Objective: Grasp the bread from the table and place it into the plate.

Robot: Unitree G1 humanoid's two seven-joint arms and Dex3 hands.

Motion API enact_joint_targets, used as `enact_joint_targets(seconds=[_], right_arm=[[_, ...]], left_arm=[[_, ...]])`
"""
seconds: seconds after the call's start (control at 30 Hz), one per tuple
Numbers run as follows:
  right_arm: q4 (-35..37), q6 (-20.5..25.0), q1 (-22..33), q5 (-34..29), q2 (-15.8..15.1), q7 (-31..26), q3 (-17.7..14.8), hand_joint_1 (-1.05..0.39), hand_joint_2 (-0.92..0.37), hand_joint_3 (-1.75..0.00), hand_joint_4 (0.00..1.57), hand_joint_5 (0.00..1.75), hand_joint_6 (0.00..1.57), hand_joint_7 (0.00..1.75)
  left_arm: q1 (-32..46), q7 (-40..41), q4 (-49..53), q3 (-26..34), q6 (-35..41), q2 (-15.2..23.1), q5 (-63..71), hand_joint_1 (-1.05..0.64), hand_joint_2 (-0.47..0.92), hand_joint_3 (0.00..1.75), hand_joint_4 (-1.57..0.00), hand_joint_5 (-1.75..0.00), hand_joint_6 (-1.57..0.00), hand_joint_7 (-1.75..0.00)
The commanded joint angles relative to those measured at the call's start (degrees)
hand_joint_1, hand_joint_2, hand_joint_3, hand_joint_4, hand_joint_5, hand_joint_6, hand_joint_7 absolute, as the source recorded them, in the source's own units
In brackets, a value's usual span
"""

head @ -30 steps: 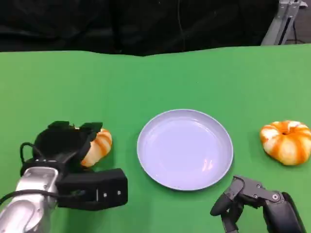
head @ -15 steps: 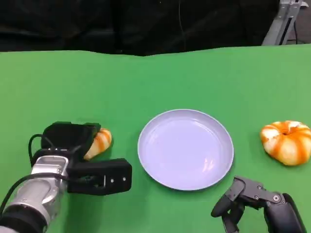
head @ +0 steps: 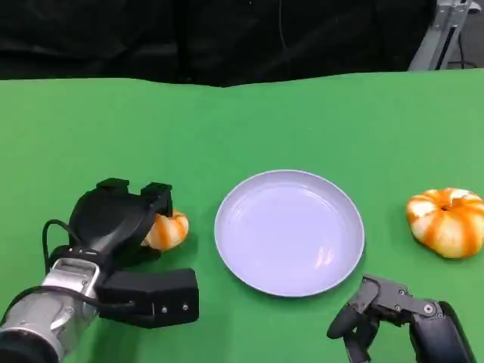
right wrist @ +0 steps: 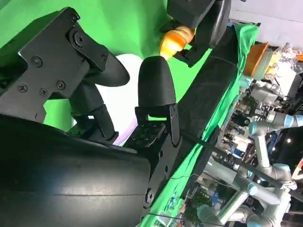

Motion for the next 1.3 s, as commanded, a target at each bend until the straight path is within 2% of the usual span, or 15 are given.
enact_joint_targets(seconds=[0.03, 0.13, 0.17, 0.2, 0.27, 0.3, 0.53, 0.67, 0.7, 0.73, 0.77, 0.8, 0.9, 1.17, 1.3], right_arm=[[-0.5, -0.7, 0.2, 0.3, -0.2, -0.4, -0.4, -0.05, -0.31, -1.33, 0.84, 1.62, 0.85, 1.27], [-0.5, -0.7, 0.2, 0.3, -0.2, -0.4, -0.4, -0.05, -0.31, -1.33, 0.84, 1.62, 0.85, 1.27], [-0.6, -0.4, 0.1, 0.4, -0.1, -0.4, -0.3, -0.05, -0.31, -1.33, 0.84, 1.62, 0.85, 1.27], [-0.7, -0.2, 0.0, 0.5, 0.0, -0.4, -0.2, -0.04, -0.30, -1.34, 0.84, 1.62, 0.85, 1.28], [-0.9, 0.1, -0.1, 0.5, 0.2, -0.3, -0.1, -0.03, -0.29, -1.35, 0.84, 1.61, 0.86, 1.28], [-0.9, 0.1, -0.1, 0.4, 0.3, -0.4, -0.1, -0.03, -0.29, -1.35, 0.84, 1.61, 0.86, 1.29], [-1.5, 1.0, 0.0, 0.0, 0.7, -0.4, 0.2, -0.04, -0.28, -1.37, 0.84, 1.63, 0.86, 1.29], [-2.1, 1.6, 0.2, -0.3, 0.9, -0.4, 0.3, -0.04, -0.28, -1.36, 0.84, 1.64, 0.85, 1.29], [-2.3, 1.7, 0.3, -0.4, 1.0, -0.4, 0.4, -0.04, -0.29, -1.36, 0.84, 1.65, 0.85, 1.29], [-2.4, 1.8, 0.4, -0.5, 1.1, -0.5, 0.5, -0.04, -0.29, -1.36, 0.84, 1.65, 0.85, 1.29], [-2.6, 1.9, 0.5, -0.7, 1.2, -0.6, 0.5, -0.03, -0.29, -1.36, 0.84, 1.66, 0.85, 1.29], [-2.8, 2.1, 0.6, -1.0, 1.2, -0.7, 0.5, -0.03, -0.29, -1.36, 0.84, 1.65, 0.85, 1.29], [-3.0, 2.4, 0.7, -1.5, 1.3, -0.7, 0.6, -0.03, -0.29, -1.36, 0.84, 1.65, 0.85, 1.29], [-3.2, 2.6, 0.7, -1.6, 1.4, -0.7, 0.6, -0.03, -0.29, -1.36, 0.84, 1.65, 0.85, 1.29], [-3.1, 2.1, 1.1, -0.7, 1.2, -0.4, 0.4, -0.04, -0.29, -1.36, 0.84, 1.64, 0.85, 1.30]], left_arm=[[-0.5, 1.2, 0.7, -0.2, -0.3, 1.2, -0.7, -0.21, 0.85, 0.03, -0.85, -1.75, -0.68, -1.75], [-0.6, 1.3, 0.8, -0.2, -0.4, 1.2, -0.7, -0.21, 0.85, 0.02, -0.85, -1.75, -0.68, -1.75], [0.4, 0.6, -4.8, 1.1, -0.1, 2.1, -1.2, -0.21, 0.85, 0.02, -0.85, -1.75, -0.68, -1.75], [1.3, -0.1, -9.1, 2.0, 0.1, 2.9, -1.6, -0.15, 0.86, 0.04, -0.85, -1.75, -0.80, -1.52], [2.5, -1.2, -14.4, 3.0, 0.8, 3.7, -2.0, -0.11, 0.87, 0.05, -0.85, -1.75, -0.88, -1.37], [2.7, -1.2, -15.0, 3.1, 0.9, 3.8, -2.0, -0.11, 0.87, 0.05, -0.85, -1.75, -0.89, -1.35], [2.9, -1.3, -16.8, 3.2, 0.3, 4.2, -2.3, -0.12, 0.88, 0.15, -0.85, -1.75, -0.73, -1.69], [2.8, -1.5, -18.5, 3.6, -0.4, 4.2, -2.7, -0.12, 0.87, 0.19, -0.84, -1.75, -0.69, -1.74], [2.9, -1.6, -19.9, 3.8, -0.6, 4.1, -2.9, -0.13, 0.68, 0.60, -0.85, -1.75, -0.70, -1.74], [2.9, -2.0, -21.4, 4.0, -0.7, 4.2, -3.1, -0.13, 0.54, 0.88, -0.86, -1.75, -0.70, -1.75], [3.0, -2.5, -22.7, 4.2, -0.8, 4.2, -3.3, -0.14, 0.46, 1.06, -0.85, -1.75, -0.70, -1.75], [3.0, -2.7, -23.6, 4.4, -0.9, 4.2, -3.5, -0.14, 0.44, 1.13, -0.86, -1.75, -0.70, -1.75], [3.3, -3.2, -24.9, 4.8, -0.9, 4.3, -3.6, -0.15, 0.42, 1.20, -0.86, -1.75, -0.71, -1.75], [3.5, -3.6, -25.3, 5.0, -0.8, 4.2, -3.5, -0.15, 0.40, 1.22, -0.86, -1.75, -0.71, -1.75], [0.8, -5.3, -28.0, 3.1, -1.6, -1.7, -4.9, -0.13, 0.36, 1.25, -0.88, -1.75, -0.75, -1.68]])
